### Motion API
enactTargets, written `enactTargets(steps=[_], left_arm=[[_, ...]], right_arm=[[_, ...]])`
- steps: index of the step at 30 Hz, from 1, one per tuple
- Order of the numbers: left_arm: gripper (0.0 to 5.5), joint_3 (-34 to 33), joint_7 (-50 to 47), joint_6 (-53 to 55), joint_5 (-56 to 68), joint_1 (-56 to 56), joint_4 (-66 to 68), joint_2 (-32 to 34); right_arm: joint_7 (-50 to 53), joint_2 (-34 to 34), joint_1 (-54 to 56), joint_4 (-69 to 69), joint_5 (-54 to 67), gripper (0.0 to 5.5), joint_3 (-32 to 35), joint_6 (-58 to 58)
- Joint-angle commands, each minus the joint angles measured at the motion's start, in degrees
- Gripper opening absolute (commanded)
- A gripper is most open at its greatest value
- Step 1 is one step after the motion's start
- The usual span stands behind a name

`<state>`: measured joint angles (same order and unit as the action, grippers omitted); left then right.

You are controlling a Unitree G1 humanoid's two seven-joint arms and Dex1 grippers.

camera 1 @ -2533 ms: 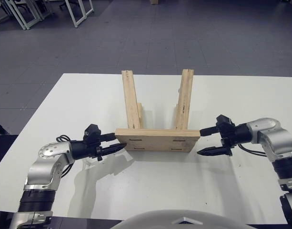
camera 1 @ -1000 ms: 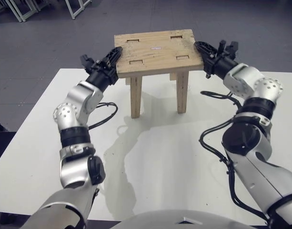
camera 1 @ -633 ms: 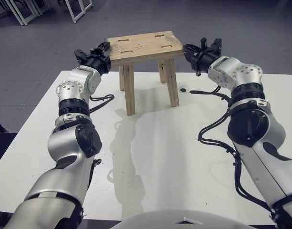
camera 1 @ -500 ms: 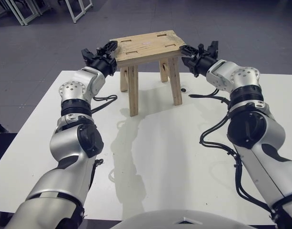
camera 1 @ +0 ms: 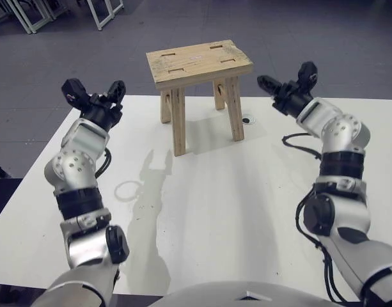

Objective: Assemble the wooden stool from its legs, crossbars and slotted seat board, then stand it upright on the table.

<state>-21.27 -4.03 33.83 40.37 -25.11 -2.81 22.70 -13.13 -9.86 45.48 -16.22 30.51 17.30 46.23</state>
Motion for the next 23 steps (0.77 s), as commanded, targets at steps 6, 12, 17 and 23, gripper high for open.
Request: enactTargets(steps=[6,12,17,23], left_arm=[[2.99,25.0,-5.8,-15.9,-25.9,20.5,-22.9,-13.6],[2.99,24.6,-4.5,-16.6,-29.8,19.1,-22.1,-15.8],[2.99,23.3,-3.0,-16.0,-30.3,18.2,-21.6,-15.8],[2.99,21.5,-0.4,-15.1,-30.4,17.5,-21.6,-15.1]], right_arm=[[4.5,0.9,-24.7,24.6,-18.9,3.51,-17.4,-19.6],[4.6,1.2,-26.5,27.1,-21.0,3.51,-19.4,-20.3],[5.7,2.4,-27.1,27.5,-21.8,3.51,-19.2,-19.9],[7.4,3.1,-29.8,30.0,-22.8,3.51,-19.3,-19.5]])
